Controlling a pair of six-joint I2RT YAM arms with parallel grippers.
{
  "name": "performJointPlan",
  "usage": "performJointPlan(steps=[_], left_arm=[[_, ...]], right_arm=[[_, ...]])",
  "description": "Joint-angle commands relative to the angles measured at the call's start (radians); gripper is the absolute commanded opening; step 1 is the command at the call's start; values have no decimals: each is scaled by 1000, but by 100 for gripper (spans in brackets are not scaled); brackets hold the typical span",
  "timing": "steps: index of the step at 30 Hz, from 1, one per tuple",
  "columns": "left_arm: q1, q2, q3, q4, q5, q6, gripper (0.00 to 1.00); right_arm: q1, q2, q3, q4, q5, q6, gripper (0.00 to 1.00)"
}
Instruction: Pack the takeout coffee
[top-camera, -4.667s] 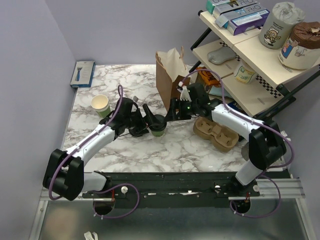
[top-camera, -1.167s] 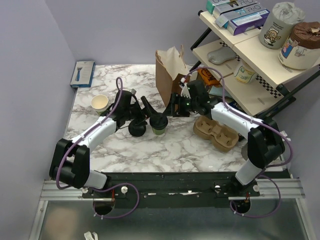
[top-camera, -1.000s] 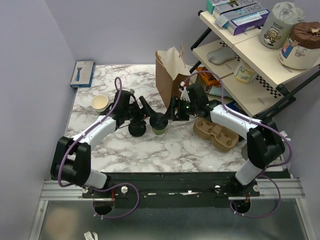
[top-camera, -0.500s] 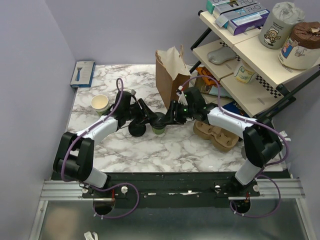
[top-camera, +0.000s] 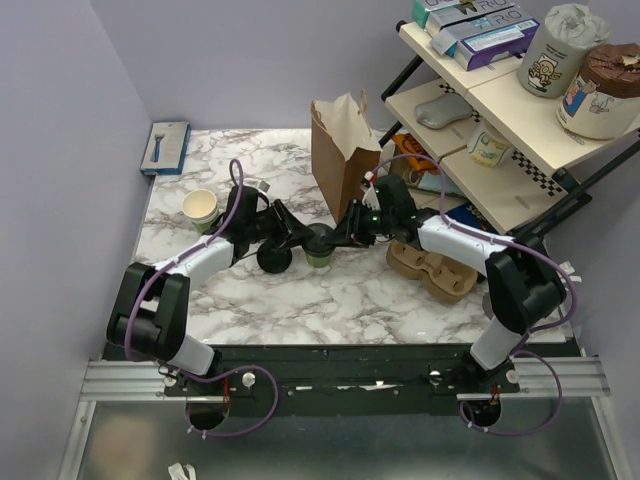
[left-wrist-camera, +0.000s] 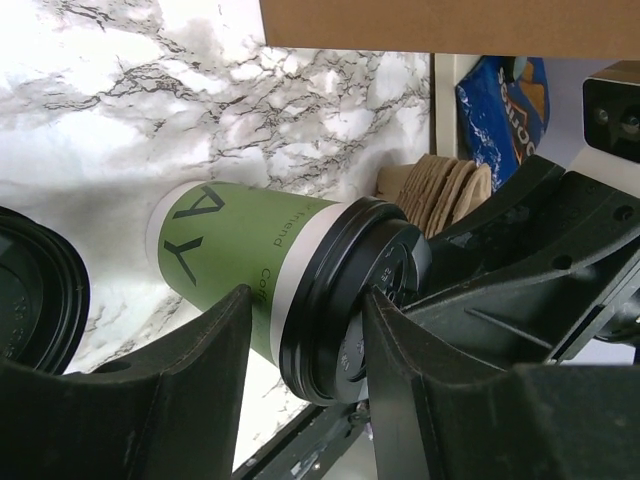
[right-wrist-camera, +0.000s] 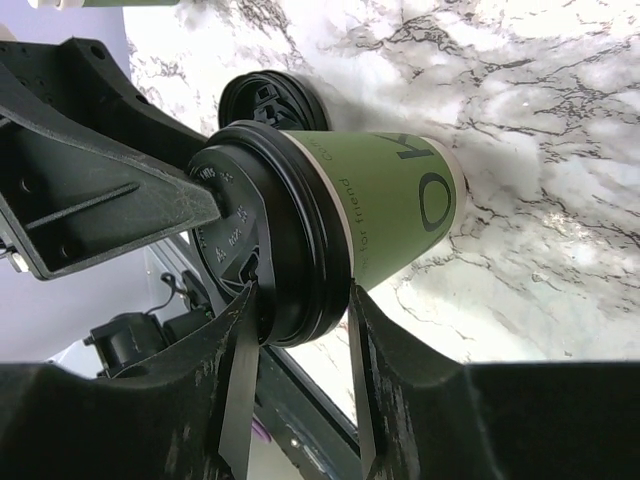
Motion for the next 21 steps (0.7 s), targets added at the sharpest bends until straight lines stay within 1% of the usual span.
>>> performJointPlan(steps=[1, 2, 4, 5, 9, 11, 13, 14, 16, 17, 18, 21], left_arm=[[-8, 82, -67, -159, -38, 26, 21], [-9, 85, -78, -157, -28, 23, 17], [-9, 90, -88, -162, -29, 20, 15], [-11, 93, -98, -166, -26, 20, 12], [-11, 120, -108, -171, -23, 19, 0], [-12, 151, -108, -166, -9, 20, 0], [-18, 166, -110, -169, -6, 19, 0], [-20, 170, -107, -179, -6, 19, 0], [-23, 170, -102, -191, -6, 22, 0], [-24, 163, -96, -189, -6, 23, 0], [-29, 153, -93, -186, -9, 23, 0], [-49, 91, -55, -159, -20, 42, 0]], right_arm=[[-13, 91, -66, -130, 149, -64, 24], [-13, 94, -68, -133, 151, -70, 24], [-13, 105, -68, -125, 151, -90, 22], [-15, 109, -69, -128, 155, -101, 22], [-13, 125, -63, -125, 175, -135, 20], [-15, 128, -51, -125, 155, -171, 17], [-13, 120, -40, -127, 146, -185, 18], [-13, 109, -37, -125, 146, -206, 19], [-13, 96, -29, -127, 151, -223, 26], [-12, 88, -23, -125, 145, -258, 30], [-13, 76, -16, -127, 131, -266, 38], [-15, 60, 24, -142, 120, -277, 46]])
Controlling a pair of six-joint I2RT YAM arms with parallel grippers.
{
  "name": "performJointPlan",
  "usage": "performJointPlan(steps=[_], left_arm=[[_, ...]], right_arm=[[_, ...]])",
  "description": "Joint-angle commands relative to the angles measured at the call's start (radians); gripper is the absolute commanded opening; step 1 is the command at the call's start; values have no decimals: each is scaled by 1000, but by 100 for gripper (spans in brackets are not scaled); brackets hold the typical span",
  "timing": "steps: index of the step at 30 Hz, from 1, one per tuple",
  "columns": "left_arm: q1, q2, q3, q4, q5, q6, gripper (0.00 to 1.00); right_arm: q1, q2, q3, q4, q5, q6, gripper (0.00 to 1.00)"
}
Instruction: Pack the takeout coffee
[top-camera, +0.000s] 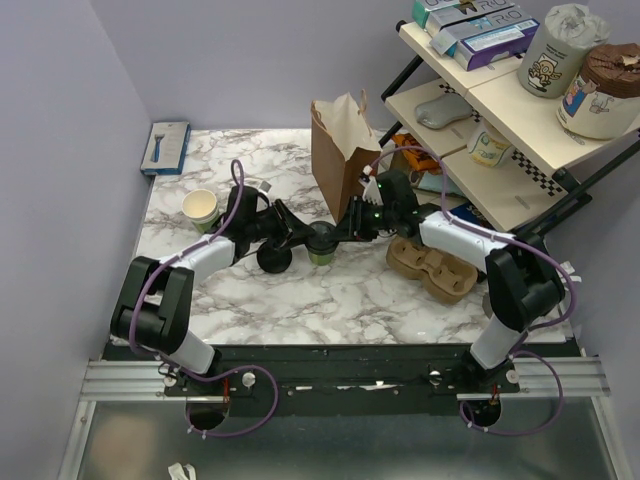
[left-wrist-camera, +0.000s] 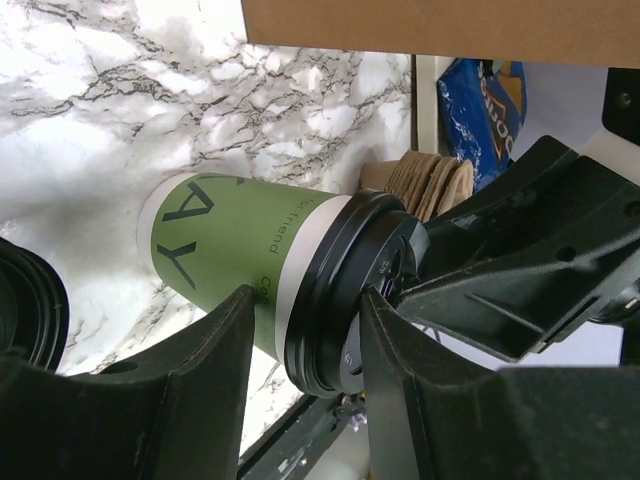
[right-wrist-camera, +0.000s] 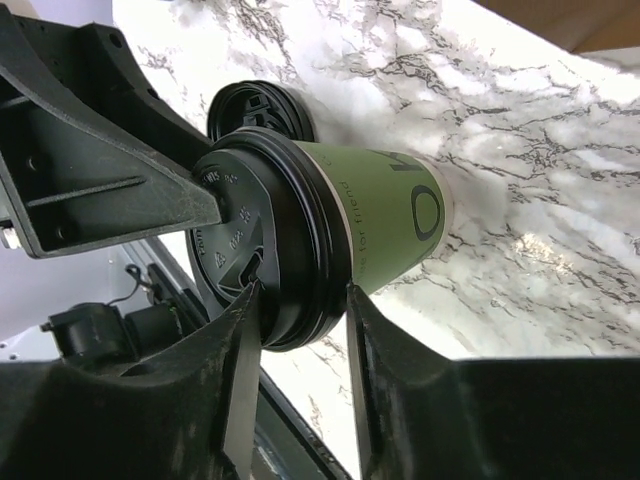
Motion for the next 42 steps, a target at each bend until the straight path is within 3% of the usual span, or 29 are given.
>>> performJointPlan(steps=[1, 2, 7, 9, 11, 14, 18, 29, 34, 40, 42], left_arm=[[-68, 11, -28, -211, -80, 87, 0], [-82, 0, 9, -201, -74, 95, 1], [-113, -33, 101, -175, -80, 101, 43], [-121, -43, 115, -163, -98, 97, 53], [-121, -58, 121, -166, -115, 92, 57], [-119, -64, 145, -200, -140, 113, 74], [-121, -72, 168, -257, -170, 140, 98], [-119, -44, 193, -232, -161, 129, 99], [-116, -4, 191, -195, -114, 107, 98], [-116, 2, 116, -119, -77, 60, 88], [-115, 9, 72, -3, -56, -9, 77]], right_arm=[[6, 37, 8, -149, 144, -143, 49], [5, 34, 30, -155, 145, -146, 51], [6, 20, 97, -186, 110, -150, 60], [6, 20, 126, -187, 99, -158, 66], [6, 25, 151, -201, 98, -169, 68], [6, 23, 185, -233, 121, -175, 76], [6, 2, 185, -251, 153, -186, 100], [6, -104, 81, -255, 274, -153, 100], [5, -123, 21, -198, 219, -114, 100], [5, -101, -15, -129, 220, -38, 92], [0, -92, -22, -124, 225, -14, 88]])
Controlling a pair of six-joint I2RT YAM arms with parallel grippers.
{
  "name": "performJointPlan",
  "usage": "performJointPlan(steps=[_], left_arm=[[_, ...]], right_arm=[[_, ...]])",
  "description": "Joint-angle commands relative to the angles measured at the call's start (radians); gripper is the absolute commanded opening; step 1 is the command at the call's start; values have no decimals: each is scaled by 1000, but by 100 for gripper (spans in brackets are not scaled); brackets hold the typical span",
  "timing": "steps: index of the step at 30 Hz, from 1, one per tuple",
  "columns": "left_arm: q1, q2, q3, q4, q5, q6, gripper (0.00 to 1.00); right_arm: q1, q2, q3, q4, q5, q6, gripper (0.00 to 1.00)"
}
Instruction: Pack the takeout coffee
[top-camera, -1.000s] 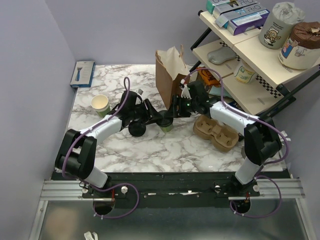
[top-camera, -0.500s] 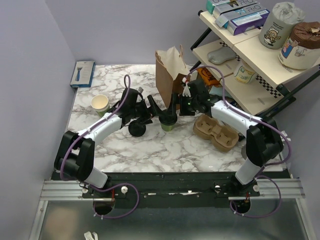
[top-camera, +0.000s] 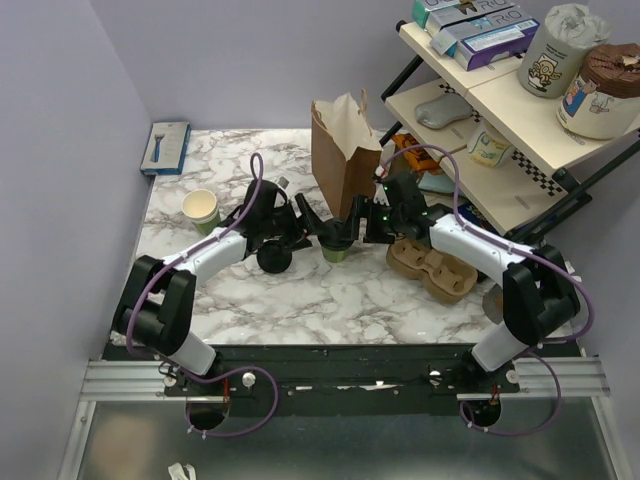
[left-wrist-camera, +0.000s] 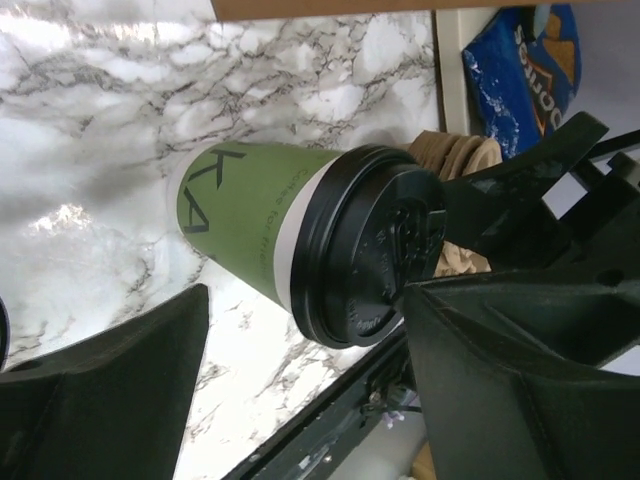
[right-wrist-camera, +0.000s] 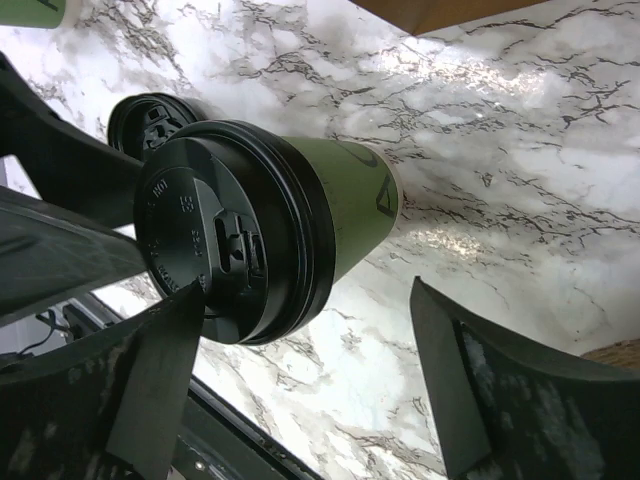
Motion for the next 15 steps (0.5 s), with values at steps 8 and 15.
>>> performJointPlan(steps=[8, 15], left_arm=[[-1, 106, -219, 472, 170, -260, 51], [0, 107, -208, 440, 136, -229, 31]], right_arm=[[-14, 43, -62, 93, -16, 129, 70], [-26, 72, -72, 93, -53, 152, 62]])
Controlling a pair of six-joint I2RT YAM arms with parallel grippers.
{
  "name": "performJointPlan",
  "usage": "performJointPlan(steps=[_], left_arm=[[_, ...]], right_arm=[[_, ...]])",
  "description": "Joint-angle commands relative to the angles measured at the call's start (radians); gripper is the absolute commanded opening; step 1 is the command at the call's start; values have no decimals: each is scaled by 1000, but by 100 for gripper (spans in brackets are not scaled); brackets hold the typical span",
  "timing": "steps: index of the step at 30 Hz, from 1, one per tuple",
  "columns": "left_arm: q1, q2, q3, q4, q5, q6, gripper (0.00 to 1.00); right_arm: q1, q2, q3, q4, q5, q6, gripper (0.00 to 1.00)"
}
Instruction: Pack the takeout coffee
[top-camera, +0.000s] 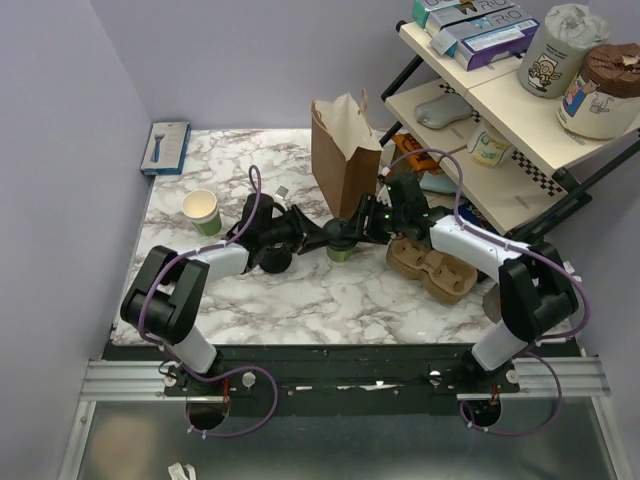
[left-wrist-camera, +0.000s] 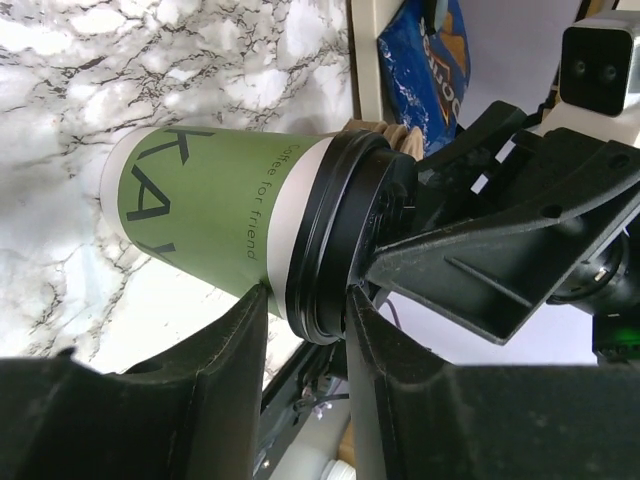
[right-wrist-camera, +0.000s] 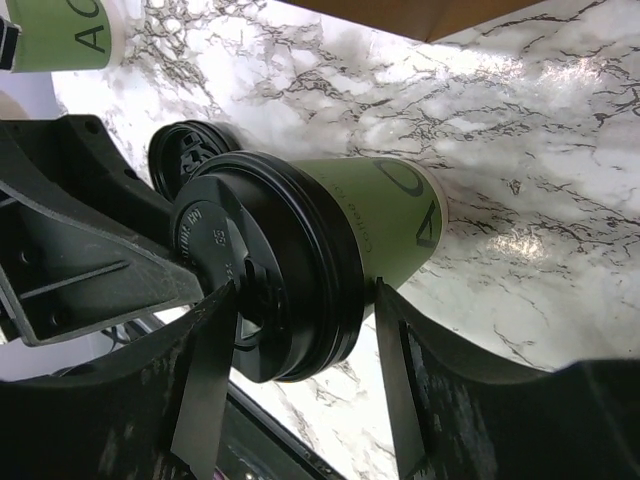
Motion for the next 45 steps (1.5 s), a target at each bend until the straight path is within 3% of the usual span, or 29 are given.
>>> performJointPlan(steps=[1, 5, 10, 13, 20, 23, 24, 28, 34, 36, 39, 42, 43, 45], left_arm=[[-8, 39, -11, -41, -28, 37, 30], [-9, 54, -9, -73, -48, 48, 27], [-9, 75, -6, -129, -62, 51, 15], [-9, 63, -7, -227, -102, 72, 0], [-15, 40, -41, -317, -179, 97, 0], [-20, 49, -90, -192, -127, 66, 0], [-18, 55, -131, -52, -99, 24, 0], [-21, 153, -176, 222, 1, -94, 0], [-32, 143, -175, 157, -17, -99, 0], [-32, 128, -146, 18, -53, -63, 0], [-34, 135, -139, -17, -51, -67, 0], [-34, 117, -152, 3, -56, -66, 0], [-35, 103, -144, -3, -65, -50, 0], [-40, 65, -77, -116, -83, 32, 0]], right_arm=[[-8, 54, -32, -11, -17, 19, 61], [-20, 66, -38, -16, -32, 23, 60], [-32, 84, -41, -16, -57, 28, 52], [-35, 90, -46, -16, -60, 28, 45], [-42, 109, -48, -14, -87, 31, 28], [-42, 117, -46, -11, -98, 31, 27], [-42, 117, -46, -8, -101, 33, 26], [-46, 124, -51, -2, -115, 31, 22], [-58, 135, -60, 13, -136, 25, 9], [-63, 140, -61, 24, -156, 33, 9], [-65, 135, -61, 41, -173, 31, 9], [-66, 127, -55, 41, -169, 11, 14], [-65, 123, -52, 43, -167, 1, 20], [-65, 120, -41, 40, -173, -19, 25]])
